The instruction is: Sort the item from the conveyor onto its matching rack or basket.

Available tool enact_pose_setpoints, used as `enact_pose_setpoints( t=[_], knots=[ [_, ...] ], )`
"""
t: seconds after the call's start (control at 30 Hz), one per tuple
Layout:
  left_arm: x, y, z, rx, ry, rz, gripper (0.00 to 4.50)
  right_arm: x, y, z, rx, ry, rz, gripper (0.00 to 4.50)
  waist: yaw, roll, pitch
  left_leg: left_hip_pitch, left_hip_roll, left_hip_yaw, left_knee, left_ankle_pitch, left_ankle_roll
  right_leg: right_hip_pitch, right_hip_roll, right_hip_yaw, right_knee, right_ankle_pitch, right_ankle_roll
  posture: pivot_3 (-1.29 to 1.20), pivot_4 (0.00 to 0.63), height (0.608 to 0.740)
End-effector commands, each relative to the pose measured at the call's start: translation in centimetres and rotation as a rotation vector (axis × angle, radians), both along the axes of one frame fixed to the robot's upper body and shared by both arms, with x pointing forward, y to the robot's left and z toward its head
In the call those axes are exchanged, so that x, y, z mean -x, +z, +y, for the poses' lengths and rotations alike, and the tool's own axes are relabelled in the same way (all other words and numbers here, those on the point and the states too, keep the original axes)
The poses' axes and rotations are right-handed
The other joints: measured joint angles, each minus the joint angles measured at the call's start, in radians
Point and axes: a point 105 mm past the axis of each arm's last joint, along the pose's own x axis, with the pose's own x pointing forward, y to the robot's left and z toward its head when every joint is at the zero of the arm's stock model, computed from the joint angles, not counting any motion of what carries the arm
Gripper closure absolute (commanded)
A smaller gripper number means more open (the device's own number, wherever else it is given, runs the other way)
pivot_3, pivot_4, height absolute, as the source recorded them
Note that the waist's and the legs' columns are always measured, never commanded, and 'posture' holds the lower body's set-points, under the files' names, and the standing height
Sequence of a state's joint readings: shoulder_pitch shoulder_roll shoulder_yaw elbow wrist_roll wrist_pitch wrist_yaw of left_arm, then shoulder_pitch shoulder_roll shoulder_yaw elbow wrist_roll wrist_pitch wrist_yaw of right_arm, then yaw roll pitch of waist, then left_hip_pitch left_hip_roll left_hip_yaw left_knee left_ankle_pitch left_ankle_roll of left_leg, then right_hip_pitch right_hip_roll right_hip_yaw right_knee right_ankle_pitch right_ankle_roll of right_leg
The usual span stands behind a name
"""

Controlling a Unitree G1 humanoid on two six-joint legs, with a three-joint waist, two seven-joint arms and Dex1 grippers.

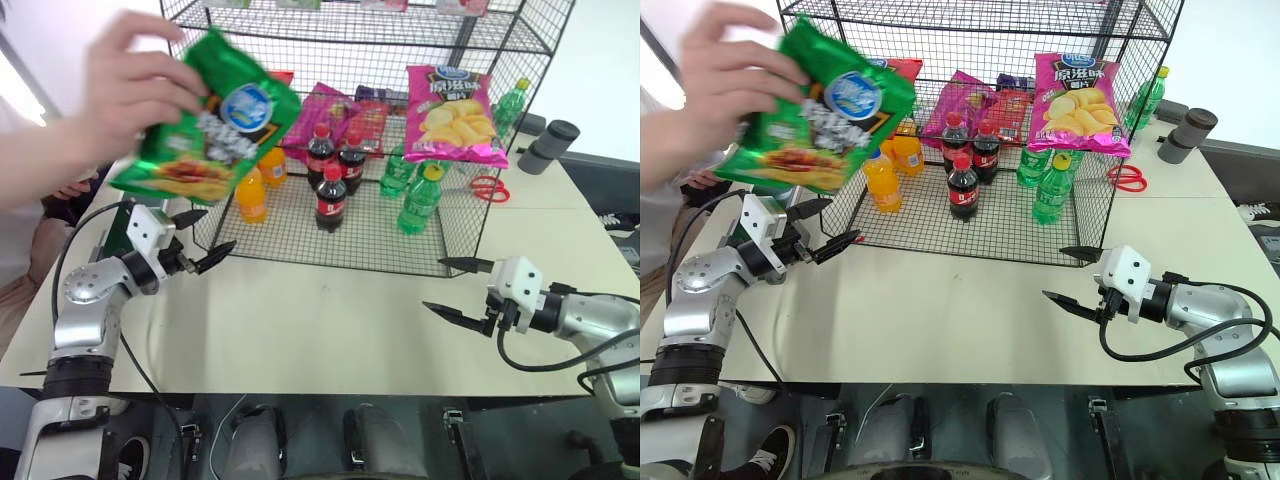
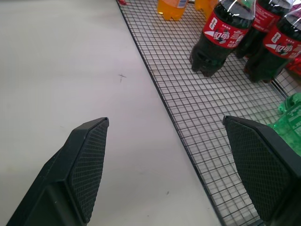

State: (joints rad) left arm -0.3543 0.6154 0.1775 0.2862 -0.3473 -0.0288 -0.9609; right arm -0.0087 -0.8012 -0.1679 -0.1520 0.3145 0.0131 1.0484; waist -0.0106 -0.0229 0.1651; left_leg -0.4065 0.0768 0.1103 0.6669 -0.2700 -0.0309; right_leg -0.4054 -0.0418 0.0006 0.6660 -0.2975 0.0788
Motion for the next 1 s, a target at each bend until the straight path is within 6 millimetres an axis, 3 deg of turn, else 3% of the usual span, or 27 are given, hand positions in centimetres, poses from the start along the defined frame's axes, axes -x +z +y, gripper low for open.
enact_pose_setpoints(
  t=[0.03,0.33,0.63,0.73,0.87,1.0],
  knots=[
    [-0.3,1.3,-0.2,-0.011,-0.016,-0.053,0.00,-0.2,0.7,0.1,-0.001,0.002,-0.040,0.45,0.000,0.000,0.000,0.000,0.000,0.000,0.000,0.000,0.000,0.000,0.000,0.000,0.000,0.000,0.000,0.00,0.150,0.740],
    [1.8,1.5,-0.4,0.021,-0.126,-0.043,0.00,-0.4,0.9,1.3,-0.037,0.019,-0.048,0.45,-0.003,0.000,0.000,0.000,0.000,0.000,0.000,0.000,0.000,0.000,0.000,0.000,0.000,0.000,0.000,0.00,0.150,0.740],
    [2.8,1.2,0.5,-0.004,-0.088,-0.015,0.00,-0.2,0.4,2.2,-0.050,0.057,-0.002,0.45,0.001,0.000,0.000,0.000,0.000,0.000,0.000,0.000,0.000,0.000,0.000,0.000,0.000,0.000,0.000,0.00,0.150,0.740],
    [2.9,0.6,0.9,-0.019,-0.054,0.022,0.00,-0.4,0.6,2.4,-0.055,0.068,-0.003,0.45,-0.001,0.000,0.000,0.000,0.000,0.000,0.000,0.000,0.000,0.000,0.000,0.000,0.000,0.000,0.000,0.00,0.150,0.740],
    [4.1,-1.7,1.6,-0.034,-0.035,0.132,0.00,-0.8,0.7,2.4,-0.060,0.069,-0.006,0.45,-0.007,0.000,0.000,0.001,0.001,0.000,0.000,0.000,0.000,0.000,0.001,0.000,0.000,0.000,0.000,0.00,0.150,0.740],
    [5.2,-1.4,1.6,-0.076,-0.053,0.056,0.00,-0.7,0.5,2.6,-0.068,0.078,0.007,0.45,0.000,0.000,0.000,0.000,0.002,0.000,0.000,0.000,0.000,-0.001,0.000,0.000,0.000,0.000,0.000,0.00,0.150,0.740]
  ],
)
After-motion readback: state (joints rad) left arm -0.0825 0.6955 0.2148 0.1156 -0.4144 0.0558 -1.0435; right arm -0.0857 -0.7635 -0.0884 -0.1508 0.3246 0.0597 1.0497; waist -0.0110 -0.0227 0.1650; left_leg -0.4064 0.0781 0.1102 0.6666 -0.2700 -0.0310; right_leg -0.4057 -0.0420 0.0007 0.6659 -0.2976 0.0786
